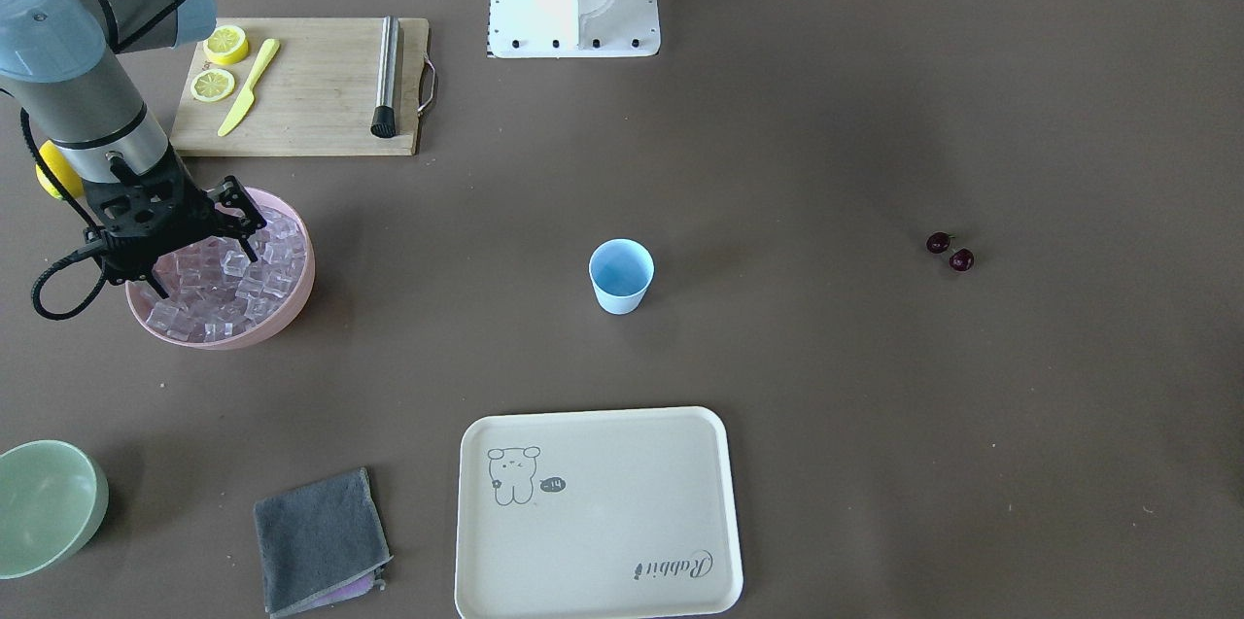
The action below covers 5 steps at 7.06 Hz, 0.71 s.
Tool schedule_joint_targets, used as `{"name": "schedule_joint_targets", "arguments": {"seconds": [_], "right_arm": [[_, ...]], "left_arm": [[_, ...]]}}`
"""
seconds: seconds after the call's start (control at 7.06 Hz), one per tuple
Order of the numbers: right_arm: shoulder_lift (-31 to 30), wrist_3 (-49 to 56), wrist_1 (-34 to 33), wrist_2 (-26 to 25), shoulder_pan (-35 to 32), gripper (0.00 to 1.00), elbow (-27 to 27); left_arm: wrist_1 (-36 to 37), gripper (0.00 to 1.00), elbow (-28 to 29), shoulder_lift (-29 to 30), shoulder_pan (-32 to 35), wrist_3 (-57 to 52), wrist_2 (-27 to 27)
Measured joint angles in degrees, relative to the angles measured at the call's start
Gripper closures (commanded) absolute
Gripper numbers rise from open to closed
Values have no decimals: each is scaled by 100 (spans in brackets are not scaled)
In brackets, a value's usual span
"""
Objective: Put ice and cherries in cup
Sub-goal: 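Lower the right gripper and grasp another ice cube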
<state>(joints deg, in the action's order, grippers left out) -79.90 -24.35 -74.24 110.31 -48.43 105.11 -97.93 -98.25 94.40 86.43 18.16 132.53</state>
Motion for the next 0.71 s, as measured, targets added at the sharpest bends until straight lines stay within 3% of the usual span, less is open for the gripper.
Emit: {"name": "schedule_joint_targets", "arguments": {"seconds": [0.14, 0.71], "right_arm": [[-83, 6, 3, -40, 77, 29, -11], [-285, -55, 28, -63, 352, 31, -39]], "left_arm": [[-7, 2, 10, 21, -3, -4, -5], [-21, 2, -54, 15, 0, -6, -8]]}}
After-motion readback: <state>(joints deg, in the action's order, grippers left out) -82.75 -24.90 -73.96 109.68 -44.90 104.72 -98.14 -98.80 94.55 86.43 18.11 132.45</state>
